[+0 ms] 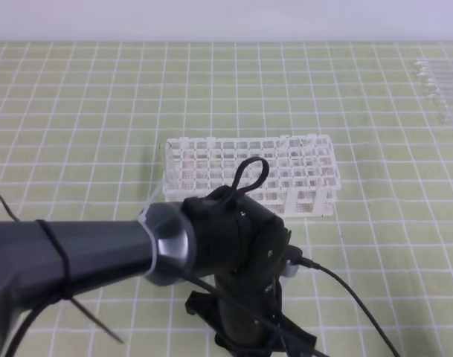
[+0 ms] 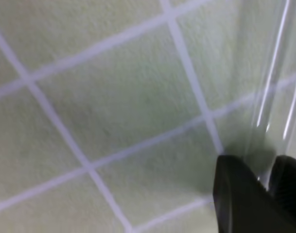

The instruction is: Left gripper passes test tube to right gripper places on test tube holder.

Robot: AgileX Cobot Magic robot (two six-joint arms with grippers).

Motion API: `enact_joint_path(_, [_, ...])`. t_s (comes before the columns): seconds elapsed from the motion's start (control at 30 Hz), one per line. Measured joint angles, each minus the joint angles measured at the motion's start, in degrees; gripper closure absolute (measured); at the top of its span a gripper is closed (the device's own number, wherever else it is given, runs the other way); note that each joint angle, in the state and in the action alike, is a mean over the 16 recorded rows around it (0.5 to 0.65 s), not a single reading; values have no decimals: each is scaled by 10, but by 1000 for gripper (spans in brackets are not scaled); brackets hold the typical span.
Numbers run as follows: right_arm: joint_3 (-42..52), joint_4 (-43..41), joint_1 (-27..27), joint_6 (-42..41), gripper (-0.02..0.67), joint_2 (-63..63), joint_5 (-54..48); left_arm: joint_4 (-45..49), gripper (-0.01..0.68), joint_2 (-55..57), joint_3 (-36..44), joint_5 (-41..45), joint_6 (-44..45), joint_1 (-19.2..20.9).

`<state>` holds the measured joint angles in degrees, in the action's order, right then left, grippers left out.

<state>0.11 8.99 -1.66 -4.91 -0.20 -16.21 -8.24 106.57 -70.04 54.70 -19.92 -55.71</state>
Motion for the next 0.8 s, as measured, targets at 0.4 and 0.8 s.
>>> enact_joint_path(0.4, [0,0,0,0,666,0,0,100,644,-137,29,-65,4,0])
enact_joint_path(0.8, [0,0,0,0,666,0,0,265,614,-336,265,-380,3,0])
